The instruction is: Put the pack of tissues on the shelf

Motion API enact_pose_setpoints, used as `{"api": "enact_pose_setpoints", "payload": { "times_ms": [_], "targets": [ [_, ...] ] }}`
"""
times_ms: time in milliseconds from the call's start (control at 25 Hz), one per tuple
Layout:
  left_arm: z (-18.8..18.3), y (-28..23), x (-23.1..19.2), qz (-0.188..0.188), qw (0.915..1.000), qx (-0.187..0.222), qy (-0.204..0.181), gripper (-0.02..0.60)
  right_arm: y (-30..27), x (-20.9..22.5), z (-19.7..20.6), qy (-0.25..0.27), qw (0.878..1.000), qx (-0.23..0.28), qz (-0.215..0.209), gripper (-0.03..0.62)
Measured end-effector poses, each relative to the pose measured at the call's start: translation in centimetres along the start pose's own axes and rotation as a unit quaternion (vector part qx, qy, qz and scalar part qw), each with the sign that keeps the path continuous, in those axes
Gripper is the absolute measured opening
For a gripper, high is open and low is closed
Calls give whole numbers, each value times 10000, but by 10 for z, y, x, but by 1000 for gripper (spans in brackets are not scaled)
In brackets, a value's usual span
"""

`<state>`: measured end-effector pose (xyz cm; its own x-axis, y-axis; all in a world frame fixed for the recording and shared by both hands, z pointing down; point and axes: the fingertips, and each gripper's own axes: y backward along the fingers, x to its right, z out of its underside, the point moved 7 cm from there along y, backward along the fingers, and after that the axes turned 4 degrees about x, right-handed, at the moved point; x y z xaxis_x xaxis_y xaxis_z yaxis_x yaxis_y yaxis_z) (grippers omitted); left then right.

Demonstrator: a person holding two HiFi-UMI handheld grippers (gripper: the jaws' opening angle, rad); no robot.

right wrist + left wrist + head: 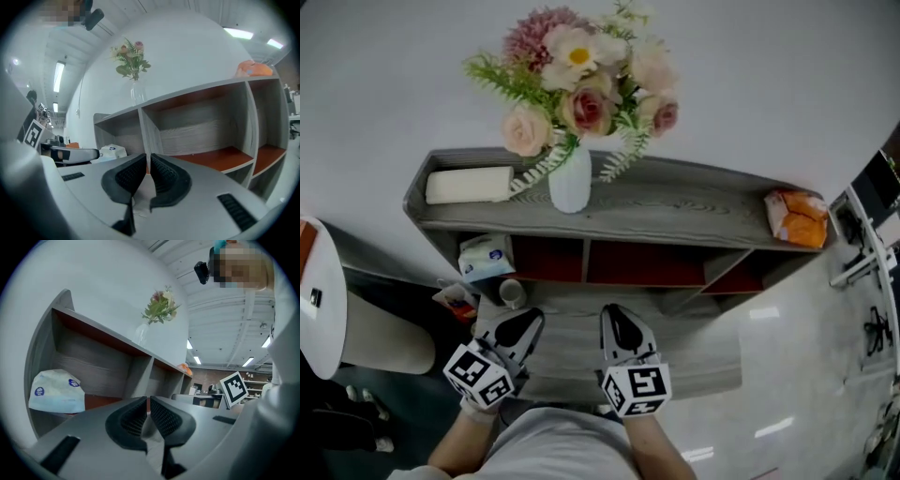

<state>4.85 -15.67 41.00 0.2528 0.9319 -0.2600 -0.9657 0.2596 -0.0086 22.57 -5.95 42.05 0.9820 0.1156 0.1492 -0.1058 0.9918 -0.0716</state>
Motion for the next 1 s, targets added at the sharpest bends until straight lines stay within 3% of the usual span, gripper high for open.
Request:
{"api": "enact_pose_setpoints", "payload": {
  "times_ms": [400,1000],
  "targets": [
    [6,-20,16,353,9993,-123,-48,18,22,13,5,-95,9996,50,279,39],
    [15,-14,16,210,9995,-249,16,18,22,9,12,-29,9999,-41,151,38]
  ]
}}
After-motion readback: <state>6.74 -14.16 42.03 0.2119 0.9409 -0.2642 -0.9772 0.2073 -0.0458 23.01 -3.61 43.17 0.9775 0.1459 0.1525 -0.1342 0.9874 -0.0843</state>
